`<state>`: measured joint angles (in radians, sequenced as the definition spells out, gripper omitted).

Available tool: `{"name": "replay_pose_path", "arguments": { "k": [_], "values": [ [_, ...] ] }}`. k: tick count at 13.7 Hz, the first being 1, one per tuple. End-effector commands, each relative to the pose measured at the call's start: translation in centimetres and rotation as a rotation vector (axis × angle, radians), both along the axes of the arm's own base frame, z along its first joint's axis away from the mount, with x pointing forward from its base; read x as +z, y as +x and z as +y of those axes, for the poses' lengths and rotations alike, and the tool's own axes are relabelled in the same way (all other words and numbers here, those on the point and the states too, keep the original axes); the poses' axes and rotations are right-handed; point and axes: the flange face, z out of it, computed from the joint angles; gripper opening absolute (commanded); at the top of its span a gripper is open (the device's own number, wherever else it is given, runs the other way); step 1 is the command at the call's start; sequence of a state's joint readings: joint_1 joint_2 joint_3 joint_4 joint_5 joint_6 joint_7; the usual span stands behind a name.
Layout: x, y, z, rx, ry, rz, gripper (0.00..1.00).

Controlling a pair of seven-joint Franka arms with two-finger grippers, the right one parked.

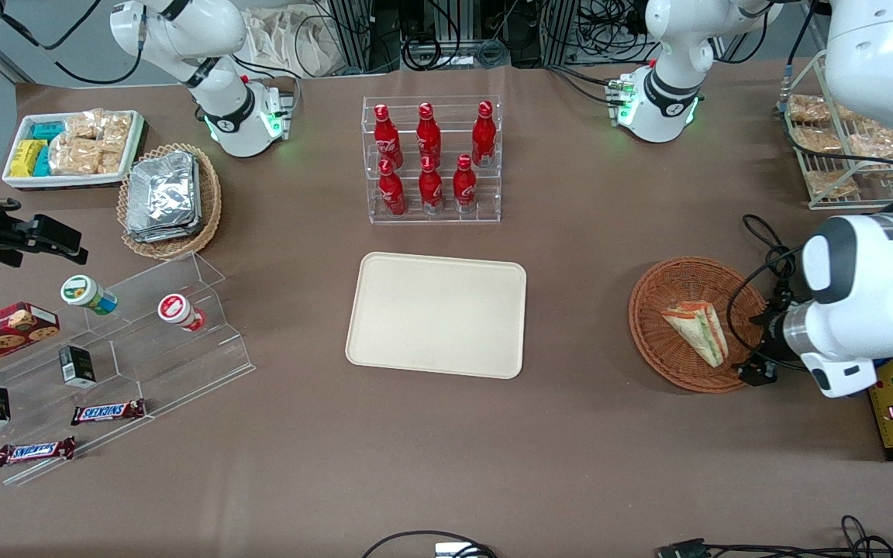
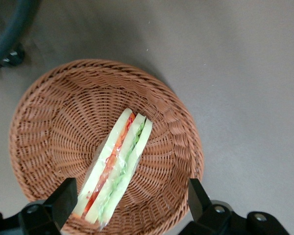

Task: Place sandwich from basket to tray
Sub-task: 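Lower the open left gripper and close it on the wrapped sandwich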

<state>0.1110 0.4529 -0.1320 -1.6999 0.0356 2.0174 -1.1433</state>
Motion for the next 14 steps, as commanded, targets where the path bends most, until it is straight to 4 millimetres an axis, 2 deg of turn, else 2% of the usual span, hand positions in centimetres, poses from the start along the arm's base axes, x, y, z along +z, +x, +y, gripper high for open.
{"name": "replay_pose_path", "arguments": {
  "k": [1, 3, 6, 9, 10, 13, 14],
  "values": [
    [-2.0, -4.2, -0.5, 0.018, 0.007, 0.002, 1.0],
    [-2.9, -5.7, -0.6, 0.007, 0.01, 0.004, 1.0],
    [-4.1, -6.0, -2.7, -0.046, 0.002, 0.023, 1.0],
    [-5.4, -6.8, -2.0, -0.158, -0.016, 0.046, 1.0],
    [-5.5, -6.7, -2.0, -0.164, -0.018, 0.041, 1.0],
    [-7.4, -6.1, -1.9, -0.201, 0.011, 0.022, 1.0],
    [-7.6, -5.8, -2.1, -0.209, 0.014, 0.012, 0.81]
  ]
}}
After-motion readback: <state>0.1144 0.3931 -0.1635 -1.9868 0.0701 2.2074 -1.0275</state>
